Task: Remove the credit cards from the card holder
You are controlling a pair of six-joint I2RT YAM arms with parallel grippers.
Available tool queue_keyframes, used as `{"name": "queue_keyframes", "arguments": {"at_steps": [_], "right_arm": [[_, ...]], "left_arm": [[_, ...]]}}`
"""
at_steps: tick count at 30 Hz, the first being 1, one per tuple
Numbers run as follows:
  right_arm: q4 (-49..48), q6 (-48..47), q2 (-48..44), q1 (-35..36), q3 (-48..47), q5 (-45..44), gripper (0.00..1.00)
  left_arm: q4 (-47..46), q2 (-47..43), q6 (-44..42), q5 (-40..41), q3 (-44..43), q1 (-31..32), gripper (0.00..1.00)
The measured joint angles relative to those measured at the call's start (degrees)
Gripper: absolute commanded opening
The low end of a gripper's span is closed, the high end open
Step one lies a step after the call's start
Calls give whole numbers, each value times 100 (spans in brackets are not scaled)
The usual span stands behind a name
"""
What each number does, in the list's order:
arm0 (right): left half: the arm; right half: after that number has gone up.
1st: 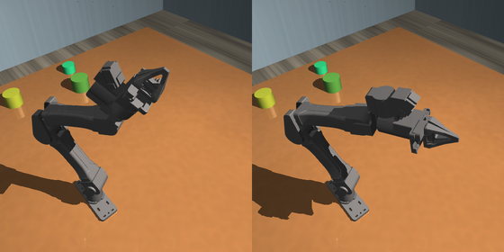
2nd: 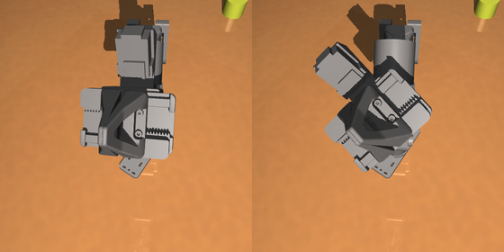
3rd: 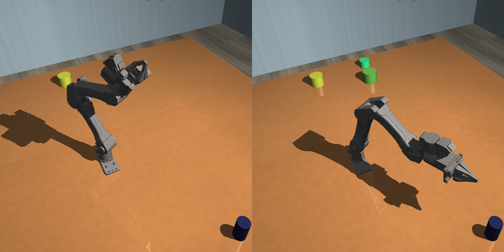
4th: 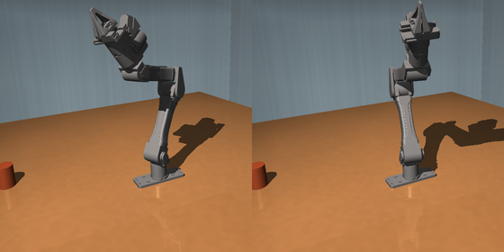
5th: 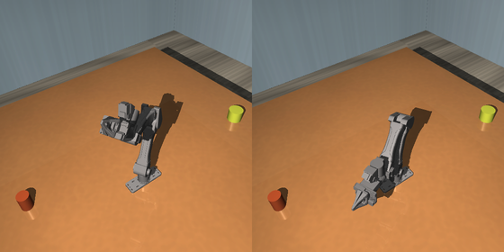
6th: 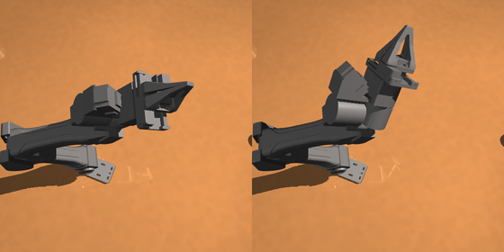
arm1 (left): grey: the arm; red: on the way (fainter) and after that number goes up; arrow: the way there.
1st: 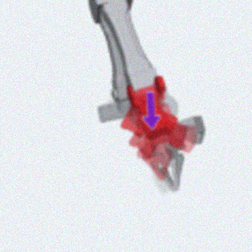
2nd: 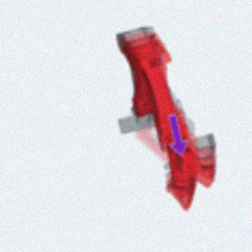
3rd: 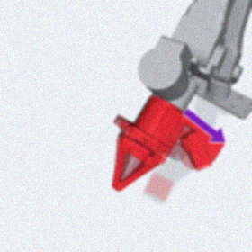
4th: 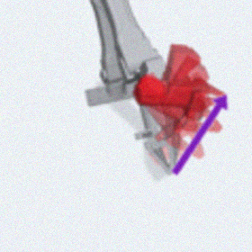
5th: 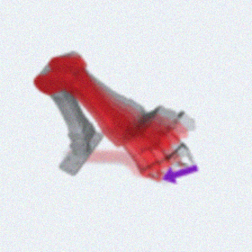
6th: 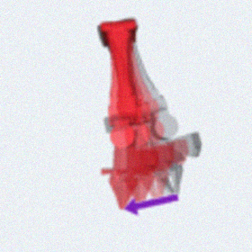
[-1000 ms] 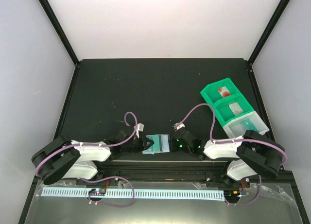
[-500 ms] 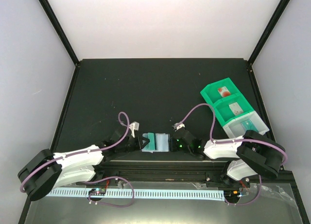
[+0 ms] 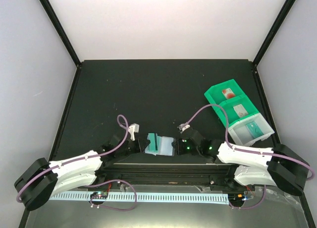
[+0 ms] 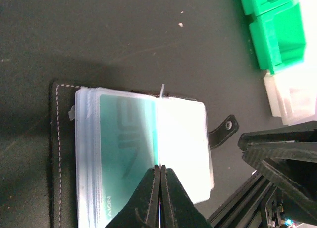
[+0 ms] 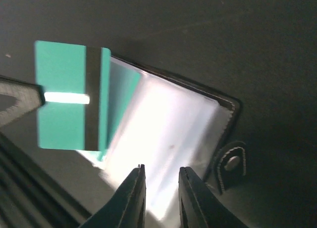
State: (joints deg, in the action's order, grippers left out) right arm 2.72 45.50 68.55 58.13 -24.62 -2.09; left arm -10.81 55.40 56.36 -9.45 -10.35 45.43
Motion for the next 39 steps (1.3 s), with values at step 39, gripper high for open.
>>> {"name": "queue_keyframes", "arguments": {"at_steps": [39], "right_arm": [[3014,3051,2,-4,-3224,299,47]], "left_arm": [[-1676,-1134,-4756,2083,192,1934,1]]}}
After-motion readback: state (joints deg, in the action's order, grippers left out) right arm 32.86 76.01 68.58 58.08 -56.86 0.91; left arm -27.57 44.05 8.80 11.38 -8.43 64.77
